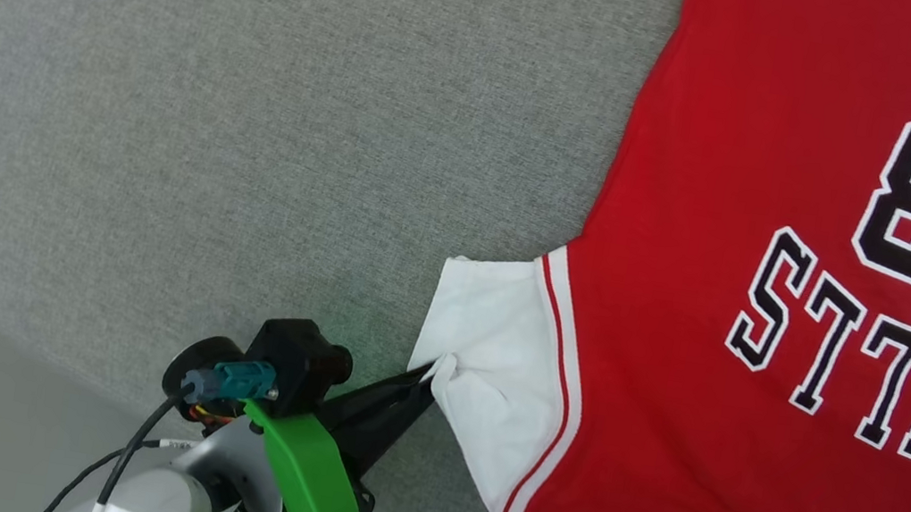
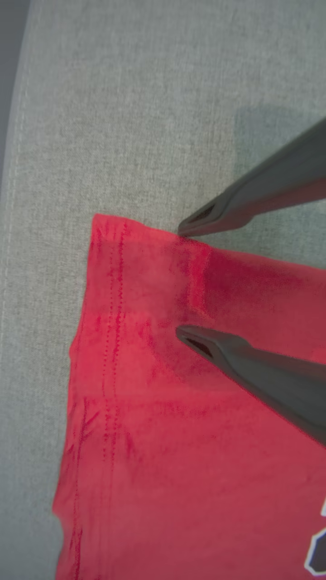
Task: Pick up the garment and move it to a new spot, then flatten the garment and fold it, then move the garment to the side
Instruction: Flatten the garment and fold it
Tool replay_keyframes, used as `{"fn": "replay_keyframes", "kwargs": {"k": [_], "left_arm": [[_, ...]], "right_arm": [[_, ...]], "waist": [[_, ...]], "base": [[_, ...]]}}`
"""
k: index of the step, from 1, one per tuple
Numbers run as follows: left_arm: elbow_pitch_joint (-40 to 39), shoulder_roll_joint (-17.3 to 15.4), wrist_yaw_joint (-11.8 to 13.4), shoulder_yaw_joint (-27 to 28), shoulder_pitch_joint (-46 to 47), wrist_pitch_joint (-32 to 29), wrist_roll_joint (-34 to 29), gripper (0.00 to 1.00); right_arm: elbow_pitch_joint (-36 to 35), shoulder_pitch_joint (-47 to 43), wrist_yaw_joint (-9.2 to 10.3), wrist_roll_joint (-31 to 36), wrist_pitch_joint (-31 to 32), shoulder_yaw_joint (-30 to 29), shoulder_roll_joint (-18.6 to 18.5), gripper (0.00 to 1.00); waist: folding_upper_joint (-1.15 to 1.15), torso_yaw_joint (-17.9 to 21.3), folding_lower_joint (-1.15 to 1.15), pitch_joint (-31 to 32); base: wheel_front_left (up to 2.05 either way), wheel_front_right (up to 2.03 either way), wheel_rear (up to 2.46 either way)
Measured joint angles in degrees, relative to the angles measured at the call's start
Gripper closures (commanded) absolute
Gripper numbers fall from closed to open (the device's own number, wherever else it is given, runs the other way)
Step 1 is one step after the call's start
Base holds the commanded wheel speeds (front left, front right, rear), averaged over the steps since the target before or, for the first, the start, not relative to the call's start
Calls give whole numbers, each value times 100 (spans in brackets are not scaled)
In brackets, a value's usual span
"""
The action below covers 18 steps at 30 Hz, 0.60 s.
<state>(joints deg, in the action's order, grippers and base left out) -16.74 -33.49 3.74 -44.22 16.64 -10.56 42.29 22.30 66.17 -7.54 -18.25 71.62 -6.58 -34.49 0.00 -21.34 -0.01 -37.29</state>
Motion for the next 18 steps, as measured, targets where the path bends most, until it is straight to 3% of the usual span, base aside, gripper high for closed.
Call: {"fn": "replay_keyframes", "kwargs": {"k": [9,10,11,12,18], "left_arm": [[78,154,-49,-40,93,69,-5,100],[88,159,-49,-43,101,70,-5,100],[100,163,-51,-44,104,77,-5,100],[118,164,-51,-48,104,94,-5,100],[167,164,-49,-43,107,102,-5,100]], "right_arm": [[199,143,0,89,-76,231,-134,0],[209,141,1,76,-66,257,-147,25],[210,133,1,62,-55,281,-163,92],[210,109,1,33,-54,304,-175,100],[224,-89,0,-107,-122,383,-190,100]], "waist": [[0,-301,0,-246],[0,-312,0,-250],[0,-318,0,-248],[0,-319,0,-238],[0,-294,0,-131]], "base": [[0,0,0],[0,0,0],[0,0,0],[0,0,0],[0,0,0]]}}
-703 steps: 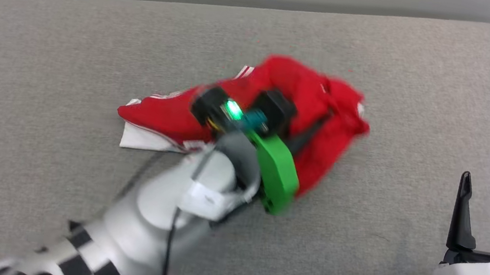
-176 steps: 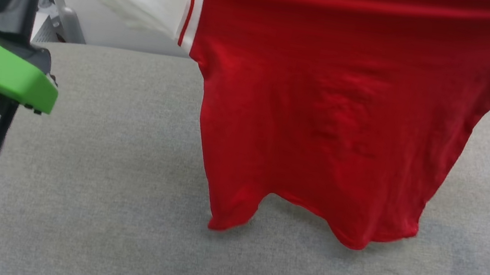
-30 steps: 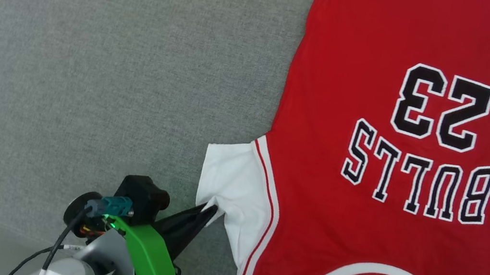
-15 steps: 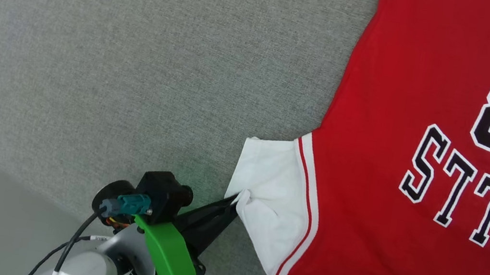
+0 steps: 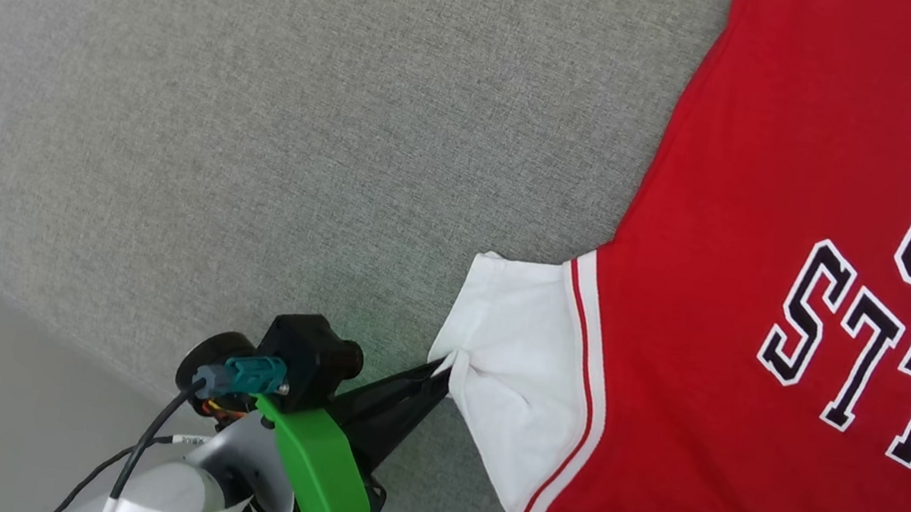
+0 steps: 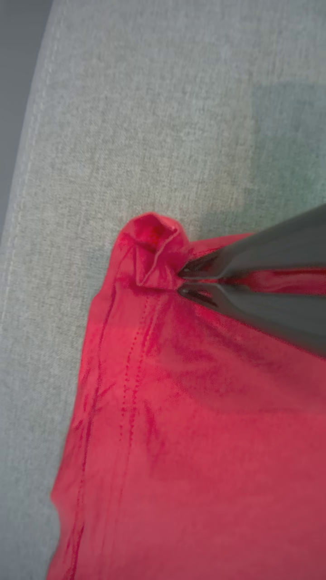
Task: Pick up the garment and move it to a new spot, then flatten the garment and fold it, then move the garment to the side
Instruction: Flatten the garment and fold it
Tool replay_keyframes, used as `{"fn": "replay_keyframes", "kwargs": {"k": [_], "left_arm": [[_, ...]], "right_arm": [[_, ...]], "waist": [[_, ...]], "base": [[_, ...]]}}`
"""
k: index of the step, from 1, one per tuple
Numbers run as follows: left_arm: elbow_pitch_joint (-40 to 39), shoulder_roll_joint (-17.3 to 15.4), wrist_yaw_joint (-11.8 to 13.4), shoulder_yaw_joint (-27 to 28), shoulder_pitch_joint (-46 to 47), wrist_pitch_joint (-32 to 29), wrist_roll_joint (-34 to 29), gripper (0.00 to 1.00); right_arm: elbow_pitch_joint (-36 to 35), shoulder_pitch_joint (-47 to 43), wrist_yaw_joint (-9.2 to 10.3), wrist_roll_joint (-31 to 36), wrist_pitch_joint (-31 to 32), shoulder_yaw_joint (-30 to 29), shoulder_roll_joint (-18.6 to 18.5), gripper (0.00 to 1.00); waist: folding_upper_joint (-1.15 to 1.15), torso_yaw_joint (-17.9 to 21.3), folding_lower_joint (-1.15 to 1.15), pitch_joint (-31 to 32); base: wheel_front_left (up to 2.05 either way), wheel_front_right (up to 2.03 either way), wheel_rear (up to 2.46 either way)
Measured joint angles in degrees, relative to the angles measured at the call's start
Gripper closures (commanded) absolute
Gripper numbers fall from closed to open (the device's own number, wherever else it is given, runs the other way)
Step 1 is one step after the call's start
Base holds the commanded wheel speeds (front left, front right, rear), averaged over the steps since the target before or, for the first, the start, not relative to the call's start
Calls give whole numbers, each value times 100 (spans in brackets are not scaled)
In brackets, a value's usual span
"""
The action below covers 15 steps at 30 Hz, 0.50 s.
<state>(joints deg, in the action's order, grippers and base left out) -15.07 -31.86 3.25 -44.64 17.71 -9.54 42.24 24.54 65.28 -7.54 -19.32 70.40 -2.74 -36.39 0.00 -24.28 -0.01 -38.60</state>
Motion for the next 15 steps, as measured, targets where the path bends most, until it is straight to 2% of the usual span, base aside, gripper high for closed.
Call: {"fn": "replay_keyframes", "kwargs": {"k": [15], "left_arm": [[189,-110,157,66,-11,-10,2,100]], "right_arm": [[174,-1368,0,-410,-701,-156,83,100]], "waist": [[0,339,1,779]], "base": [[0,0,0]]}}
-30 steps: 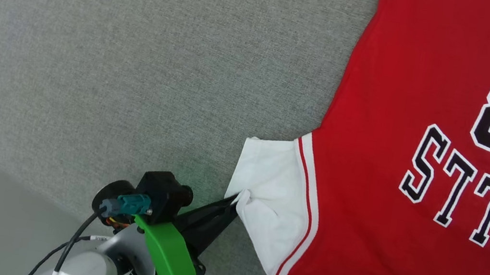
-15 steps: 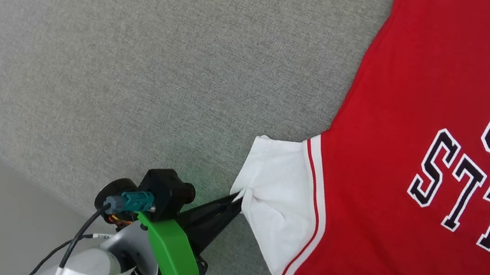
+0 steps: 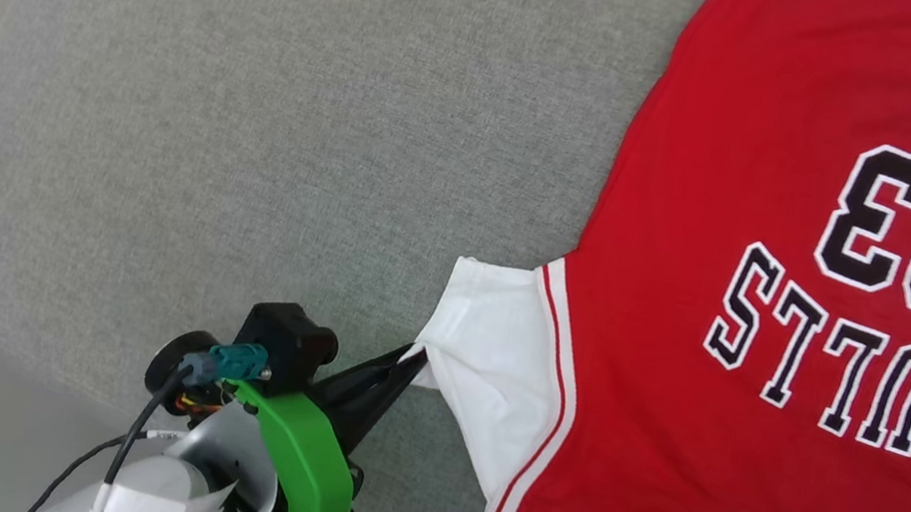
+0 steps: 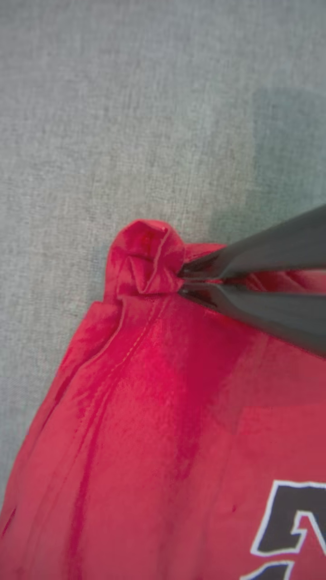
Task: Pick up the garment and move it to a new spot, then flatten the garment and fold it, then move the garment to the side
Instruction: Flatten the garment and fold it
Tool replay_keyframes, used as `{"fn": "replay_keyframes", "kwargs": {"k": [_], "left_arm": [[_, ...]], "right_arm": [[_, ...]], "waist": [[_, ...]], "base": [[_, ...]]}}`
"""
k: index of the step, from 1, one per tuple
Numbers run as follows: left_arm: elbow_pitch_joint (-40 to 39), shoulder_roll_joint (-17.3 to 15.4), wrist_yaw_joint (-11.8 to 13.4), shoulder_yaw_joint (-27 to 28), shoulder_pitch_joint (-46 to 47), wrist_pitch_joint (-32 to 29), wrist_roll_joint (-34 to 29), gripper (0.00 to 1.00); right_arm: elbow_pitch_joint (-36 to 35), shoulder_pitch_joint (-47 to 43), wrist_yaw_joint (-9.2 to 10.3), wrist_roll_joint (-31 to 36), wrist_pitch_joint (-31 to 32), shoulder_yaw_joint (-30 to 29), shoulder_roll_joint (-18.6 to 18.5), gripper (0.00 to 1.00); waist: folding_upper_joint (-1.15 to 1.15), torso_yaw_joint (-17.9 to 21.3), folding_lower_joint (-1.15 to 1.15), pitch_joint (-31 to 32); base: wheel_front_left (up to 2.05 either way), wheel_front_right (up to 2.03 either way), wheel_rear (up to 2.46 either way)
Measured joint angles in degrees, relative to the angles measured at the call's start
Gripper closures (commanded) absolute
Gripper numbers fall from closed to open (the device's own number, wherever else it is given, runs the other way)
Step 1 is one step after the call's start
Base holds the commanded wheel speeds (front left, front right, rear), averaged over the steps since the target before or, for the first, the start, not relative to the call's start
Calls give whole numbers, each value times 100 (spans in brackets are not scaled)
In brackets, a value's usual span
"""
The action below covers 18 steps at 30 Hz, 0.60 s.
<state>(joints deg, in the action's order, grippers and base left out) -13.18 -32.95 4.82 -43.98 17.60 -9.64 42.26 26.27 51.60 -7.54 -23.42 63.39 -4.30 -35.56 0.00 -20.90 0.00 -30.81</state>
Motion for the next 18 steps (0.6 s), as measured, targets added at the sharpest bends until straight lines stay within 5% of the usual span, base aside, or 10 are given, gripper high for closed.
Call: {"fn": "replay_keyframes", "kwargs": {"k": [18], "left_arm": [[412,-49,245,170,-517,114,432,100]], "right_arm": [[-545,-2766,0,-934,-778,25,267,100]], "waist": [[0,767,0,1441]], "base": [[0,0,0]]}}
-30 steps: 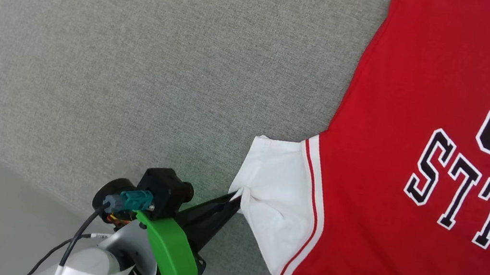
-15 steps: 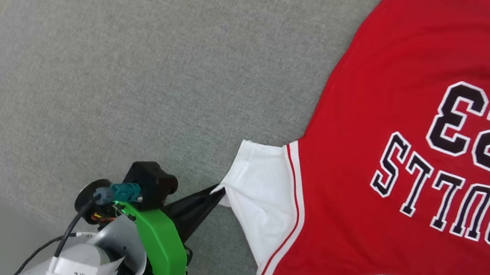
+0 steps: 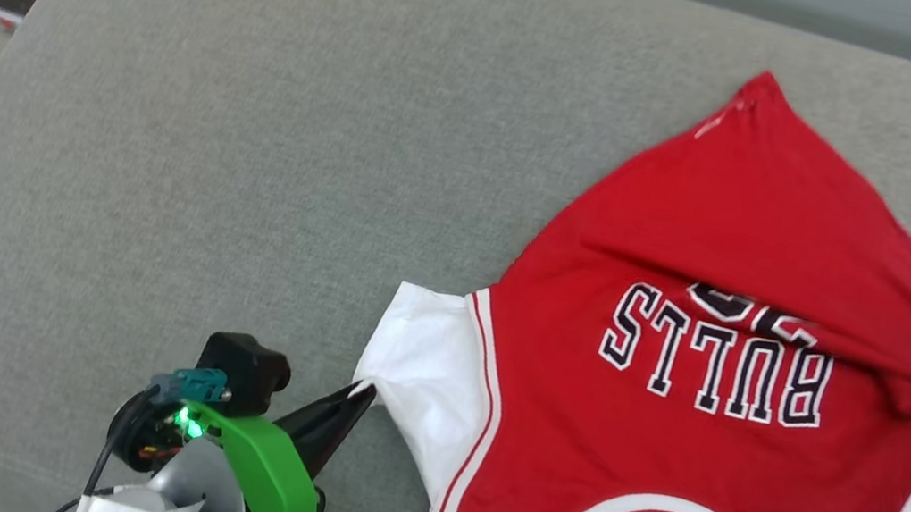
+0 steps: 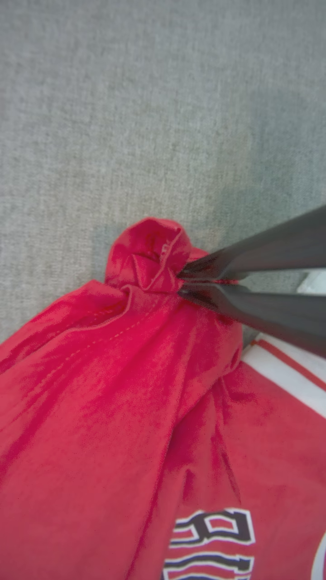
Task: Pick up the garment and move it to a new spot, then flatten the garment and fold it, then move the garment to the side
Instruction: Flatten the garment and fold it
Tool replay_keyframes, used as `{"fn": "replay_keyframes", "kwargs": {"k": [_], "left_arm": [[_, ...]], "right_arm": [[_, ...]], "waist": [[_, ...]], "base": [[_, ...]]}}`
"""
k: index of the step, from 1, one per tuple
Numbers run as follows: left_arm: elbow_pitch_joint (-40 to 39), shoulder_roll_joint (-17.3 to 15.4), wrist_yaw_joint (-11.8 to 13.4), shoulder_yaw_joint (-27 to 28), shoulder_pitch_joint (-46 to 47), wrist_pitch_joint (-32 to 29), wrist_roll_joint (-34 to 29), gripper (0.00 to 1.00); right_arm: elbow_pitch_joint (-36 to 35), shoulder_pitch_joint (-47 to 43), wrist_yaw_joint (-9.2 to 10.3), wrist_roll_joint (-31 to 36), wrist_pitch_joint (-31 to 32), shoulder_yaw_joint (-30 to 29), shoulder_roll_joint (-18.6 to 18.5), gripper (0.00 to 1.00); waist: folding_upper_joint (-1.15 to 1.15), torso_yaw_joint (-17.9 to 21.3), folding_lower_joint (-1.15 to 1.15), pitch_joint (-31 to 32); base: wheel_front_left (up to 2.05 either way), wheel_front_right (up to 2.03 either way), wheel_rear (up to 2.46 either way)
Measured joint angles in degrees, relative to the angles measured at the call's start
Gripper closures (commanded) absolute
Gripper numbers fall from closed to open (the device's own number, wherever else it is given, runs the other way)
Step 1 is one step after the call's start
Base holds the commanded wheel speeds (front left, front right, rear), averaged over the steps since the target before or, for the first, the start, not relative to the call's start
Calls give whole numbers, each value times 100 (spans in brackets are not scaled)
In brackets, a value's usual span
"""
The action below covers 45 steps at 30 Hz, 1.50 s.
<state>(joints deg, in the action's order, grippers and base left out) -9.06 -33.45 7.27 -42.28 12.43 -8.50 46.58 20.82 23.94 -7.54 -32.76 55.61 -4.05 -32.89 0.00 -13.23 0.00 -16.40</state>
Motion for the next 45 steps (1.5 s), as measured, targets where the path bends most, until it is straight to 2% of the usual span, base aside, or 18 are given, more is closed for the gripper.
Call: {"fn": "replay_keyframes", "kwargs": {"k": [13,22,23,24,29,34,40,45], "left_arm": [[204,69,163,115,-381,285,240,100],[302,169,203,124,-410,392,241,100],[315,200,203,123,-408,407,241,100],[316,208,203,122,-406,417,241,100],[293,229,203,122,-393,424,238,100],[179,216,205,119,-381,424,214,100],[-105,209,232,91,-229,415,136,100],[-274,230,230,38,-20,383,49,100]], "right_arm": [[-869,-2167,0,-297,-100,-527,243,100],[-1200,-2755,0,-263,-91,-734,565,100],[-1236,-2755,0,-212,-82,-746,577,85],[-1263,-2754,0,-210,-86,-753,582,0],[-1530,-2713,0,-237,94,-761,544,0],[-2214,-2376,0,-364,547,-739,285,0],[-2992,-1600,0,-376,1184,-597,224,0],[-3016,-662,0,-130,1614,-268,369,0]], "waist": [[0,563,0,816],[0,731,0,911],[0,731,0,896],[0,731,0,890],[0,731,0,864],[0,676,0,810],[0,550,0,623],[0,407,0,339]], "base": [[0,0,0],[0,0,0],[0,0,0],[0,0,0],[0,0,0],[0,0,0],[0,0,0],[0,0,0]]}}
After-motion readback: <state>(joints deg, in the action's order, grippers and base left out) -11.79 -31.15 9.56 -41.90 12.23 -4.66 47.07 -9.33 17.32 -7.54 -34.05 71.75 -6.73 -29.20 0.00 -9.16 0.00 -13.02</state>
